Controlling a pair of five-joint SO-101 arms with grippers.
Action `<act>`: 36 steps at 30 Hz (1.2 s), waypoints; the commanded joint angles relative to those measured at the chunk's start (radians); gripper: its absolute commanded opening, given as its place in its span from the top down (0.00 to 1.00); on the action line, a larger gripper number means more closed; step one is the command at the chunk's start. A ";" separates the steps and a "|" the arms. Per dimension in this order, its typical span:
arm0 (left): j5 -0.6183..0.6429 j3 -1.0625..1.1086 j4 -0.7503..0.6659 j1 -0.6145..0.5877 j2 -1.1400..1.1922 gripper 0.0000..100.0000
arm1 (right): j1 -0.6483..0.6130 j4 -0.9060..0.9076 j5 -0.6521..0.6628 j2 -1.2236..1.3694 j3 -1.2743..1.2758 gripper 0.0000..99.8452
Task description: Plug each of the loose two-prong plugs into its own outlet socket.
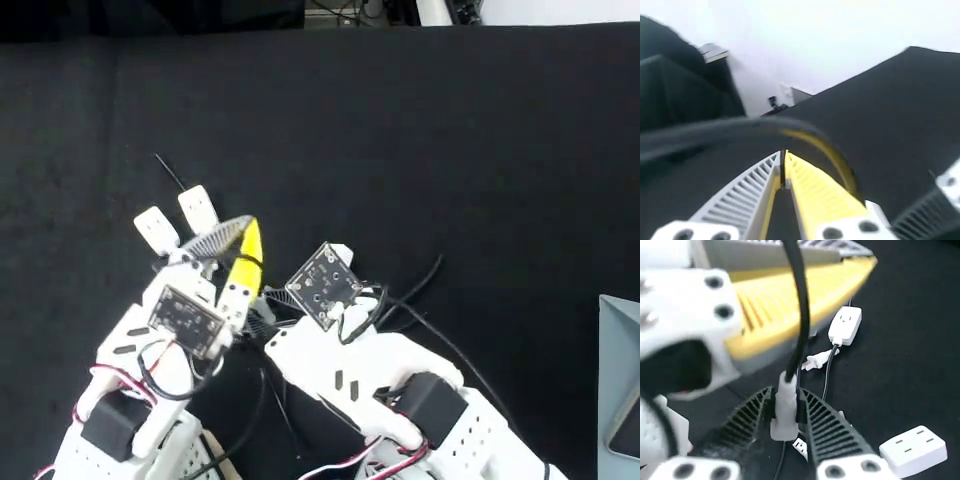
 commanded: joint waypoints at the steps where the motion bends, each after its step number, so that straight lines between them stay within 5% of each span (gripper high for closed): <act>1: -0.006 -0.062 0.028 0.070 -0.006 0.97 | -0.017 0.006 0.008 -0.005 -0.035 0.99; 8: -0.057 -0.061 0.034 0.041 -0.006 0.97 | -0.015 0.006 0.008 -0.005 -0.036 0.99; 13: -0.040 -0.062 -0.017 -0.174 -0.006 0.97 | 0.107 0.000 0.006 0.001 -0.042 0.99; 20: 0.166 -0.062 0.025 -0.470 0.003 0.97 | 0.313 0.005 -0.002 0.004 -0.035 0.99; 27: 0.166 -0.108 0.137 -0.498 0.061 0.91 | 0.437 -0.002 -0.002 0.004 0.035 0.99; 36: 0.166 -0.539 0.371 -0.495 0.624 0.91 | 0.528 -0.002 0.006 0.004 0.061 0.99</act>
